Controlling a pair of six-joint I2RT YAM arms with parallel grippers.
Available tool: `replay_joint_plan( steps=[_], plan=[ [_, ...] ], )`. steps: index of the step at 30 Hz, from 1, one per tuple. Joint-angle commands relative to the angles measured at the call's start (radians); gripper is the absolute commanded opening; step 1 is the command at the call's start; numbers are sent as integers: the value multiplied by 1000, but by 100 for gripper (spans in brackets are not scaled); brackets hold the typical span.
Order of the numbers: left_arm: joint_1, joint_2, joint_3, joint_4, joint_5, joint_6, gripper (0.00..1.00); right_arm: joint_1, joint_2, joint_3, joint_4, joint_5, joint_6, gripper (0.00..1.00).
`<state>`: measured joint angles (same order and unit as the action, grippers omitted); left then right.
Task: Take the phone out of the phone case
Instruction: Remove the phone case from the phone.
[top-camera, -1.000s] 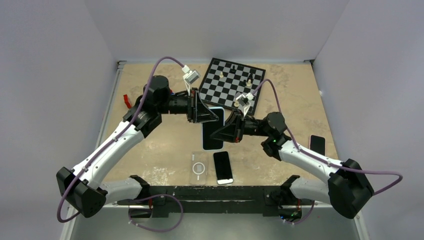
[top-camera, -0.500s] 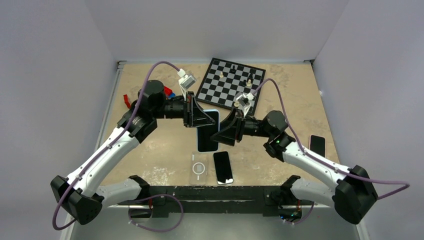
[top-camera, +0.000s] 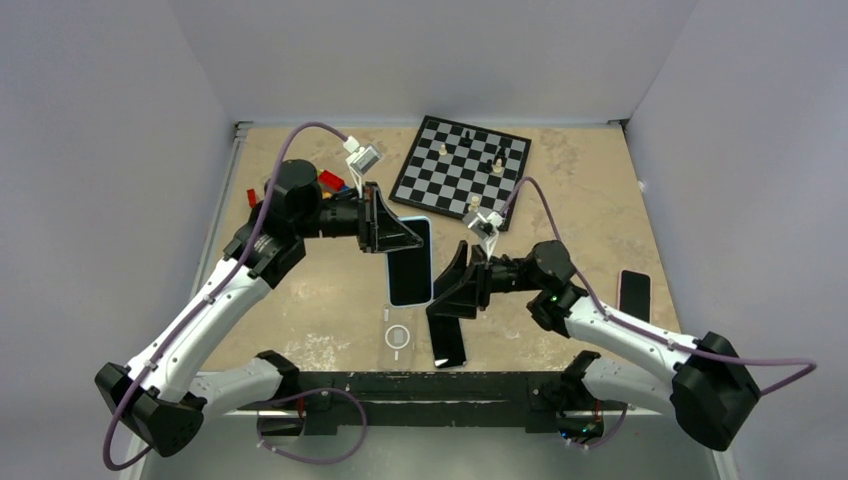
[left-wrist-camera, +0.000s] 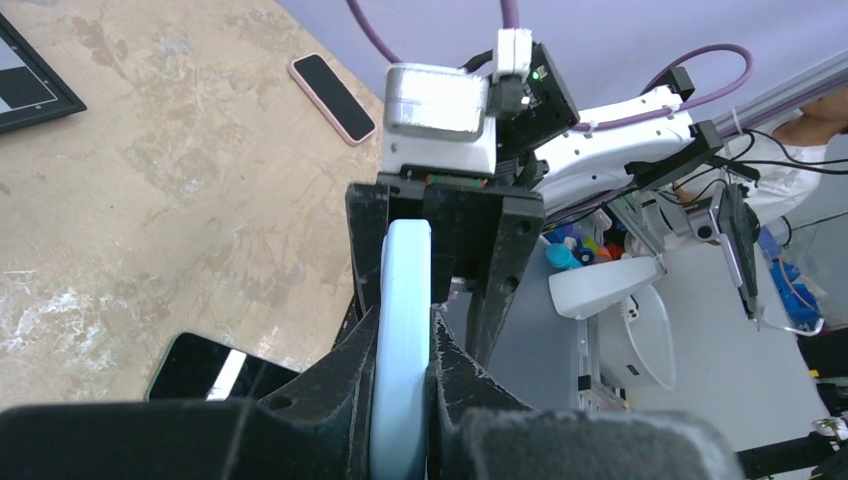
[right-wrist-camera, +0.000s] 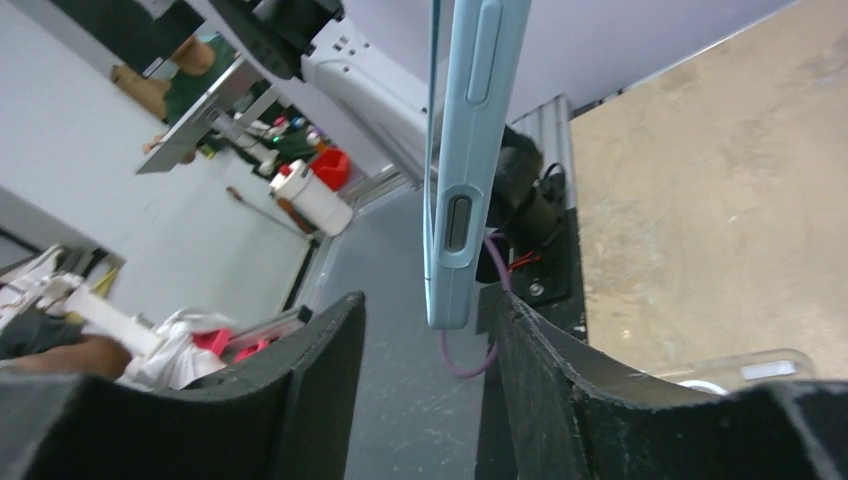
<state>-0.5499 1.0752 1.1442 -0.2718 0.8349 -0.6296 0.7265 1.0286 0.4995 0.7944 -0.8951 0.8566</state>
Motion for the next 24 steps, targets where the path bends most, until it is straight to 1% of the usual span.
replay_joint_plan(
  steps=[1,4,6,10,15,18,22,23,24],
  plan=[
    [6,-55,23,90,18,-103,0,50,43,51,153,-111,29,49],
    [6,-71,17,93,15,-121,0,52,45,60,170,-123,24,35],
    [6,-75,17,89,18,-132,0,53,43,57,195,-130,29,29],
    [5,-79,17,98,33,-160,0,53,40,57,207,-126,23,29],
    [5,-81,26,86,30,-170,0,52,48,76,221,-128,28,35],
    [4,-80,27,86,28,-178,0,53,53,90,218,-131,25,37],
    [5,-79,24,94,34,-205,0,53,68,106,195,-127,4,33],
    [5,-77,20,106,41,-220,0,53,73,109,196,-128,1,31],
    [4,-78,17,119,47,-237,0,53,79,113,198,-130,-5,25]
  ],
)
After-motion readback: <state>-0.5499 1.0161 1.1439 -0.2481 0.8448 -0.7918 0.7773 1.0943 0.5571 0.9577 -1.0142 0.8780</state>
